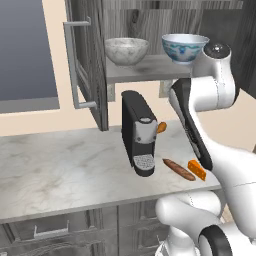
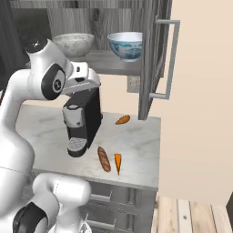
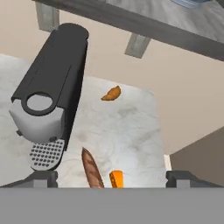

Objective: Pick both bowls and place them on the counter. Then place the baguette in one bowl and place the cheese in the other bowl.

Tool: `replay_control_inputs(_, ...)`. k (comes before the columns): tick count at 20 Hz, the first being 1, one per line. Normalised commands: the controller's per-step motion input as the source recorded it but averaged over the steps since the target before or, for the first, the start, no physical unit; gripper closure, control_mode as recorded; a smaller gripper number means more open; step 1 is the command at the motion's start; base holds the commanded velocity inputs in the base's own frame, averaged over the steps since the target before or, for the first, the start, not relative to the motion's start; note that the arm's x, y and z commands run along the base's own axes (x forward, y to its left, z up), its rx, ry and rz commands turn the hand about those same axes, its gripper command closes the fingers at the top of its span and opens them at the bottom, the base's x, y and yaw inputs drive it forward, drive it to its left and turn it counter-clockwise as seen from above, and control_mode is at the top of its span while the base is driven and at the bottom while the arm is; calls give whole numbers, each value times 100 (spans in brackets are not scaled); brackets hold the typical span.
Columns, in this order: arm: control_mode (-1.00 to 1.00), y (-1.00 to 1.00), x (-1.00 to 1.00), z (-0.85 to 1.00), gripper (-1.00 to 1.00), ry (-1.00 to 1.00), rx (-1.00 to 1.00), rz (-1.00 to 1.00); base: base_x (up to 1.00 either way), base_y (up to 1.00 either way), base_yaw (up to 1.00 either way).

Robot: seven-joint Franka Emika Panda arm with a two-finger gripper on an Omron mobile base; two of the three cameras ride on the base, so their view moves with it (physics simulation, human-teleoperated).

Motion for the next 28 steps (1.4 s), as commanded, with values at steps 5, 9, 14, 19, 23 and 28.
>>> replay_control_inputs(5,-100,-6,-3,71,-100,-14,-15,5,0,0,0)
replay_control_inputs(9,-100,-13,1,24,-100,0,-5,3,0,0,0)
replay_control_inputs(14,-100,-4,15,9,-100,0,-2,0,0,0,0)
replay_control_inputs(19,-100,-6,28,42,-100,0,-10,1,0,0,0)
replay_control_inputs(23,-100,-27,28,40,-100,7,-9,0,0,0,0)
replay_control_inputs(28,-100,-18,31,37,-100,10,-8,0,0,0,0)
